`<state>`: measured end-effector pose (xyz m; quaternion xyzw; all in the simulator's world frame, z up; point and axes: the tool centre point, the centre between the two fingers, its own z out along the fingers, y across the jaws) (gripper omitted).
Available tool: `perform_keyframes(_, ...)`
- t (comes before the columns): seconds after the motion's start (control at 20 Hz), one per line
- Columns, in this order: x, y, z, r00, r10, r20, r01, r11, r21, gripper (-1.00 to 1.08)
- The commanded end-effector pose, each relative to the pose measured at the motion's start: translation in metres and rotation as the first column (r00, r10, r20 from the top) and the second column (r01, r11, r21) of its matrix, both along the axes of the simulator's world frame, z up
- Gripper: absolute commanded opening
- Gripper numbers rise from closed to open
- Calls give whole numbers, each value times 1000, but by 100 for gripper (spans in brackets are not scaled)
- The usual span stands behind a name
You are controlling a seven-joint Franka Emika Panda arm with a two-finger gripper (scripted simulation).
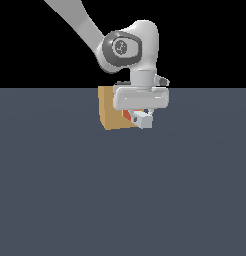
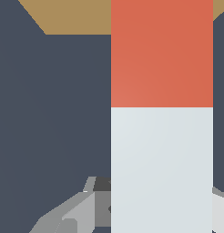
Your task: Insert the peg into the horizontal hole in a box.
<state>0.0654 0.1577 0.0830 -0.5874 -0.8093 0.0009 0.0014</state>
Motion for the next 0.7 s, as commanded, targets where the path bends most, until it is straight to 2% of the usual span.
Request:
perform_keyframes(0.0, 2, -6, 1, 1000, -9, 3, 9, 1000, 0, -100)
perform_keyframes(0.65, 1, -5, 1, 1000, -7, 2, 7, 1000, 0, -100)
